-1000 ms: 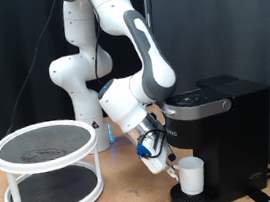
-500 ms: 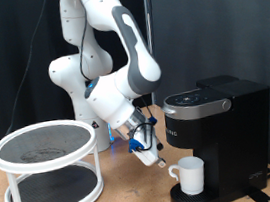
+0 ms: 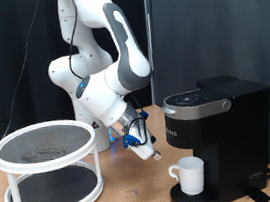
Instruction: Make a cup of coffee with the keurig machine
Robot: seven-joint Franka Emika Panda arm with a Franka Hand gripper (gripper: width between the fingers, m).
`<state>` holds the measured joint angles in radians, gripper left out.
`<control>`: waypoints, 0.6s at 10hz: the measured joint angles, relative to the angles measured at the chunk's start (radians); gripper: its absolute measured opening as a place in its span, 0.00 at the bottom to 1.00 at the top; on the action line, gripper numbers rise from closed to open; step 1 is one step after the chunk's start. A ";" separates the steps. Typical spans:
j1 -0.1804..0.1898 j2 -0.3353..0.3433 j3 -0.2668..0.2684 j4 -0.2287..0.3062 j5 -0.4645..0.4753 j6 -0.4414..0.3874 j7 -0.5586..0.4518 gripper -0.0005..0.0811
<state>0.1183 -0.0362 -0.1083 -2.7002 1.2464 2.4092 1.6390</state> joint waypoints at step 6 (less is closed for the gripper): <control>-0.042 -0.234 -0.048 -0.082 -0.076 -0.281 0.024 0.91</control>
<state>0.0765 -0.2699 -0.1561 -2.7823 1.1709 2.1280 1.6631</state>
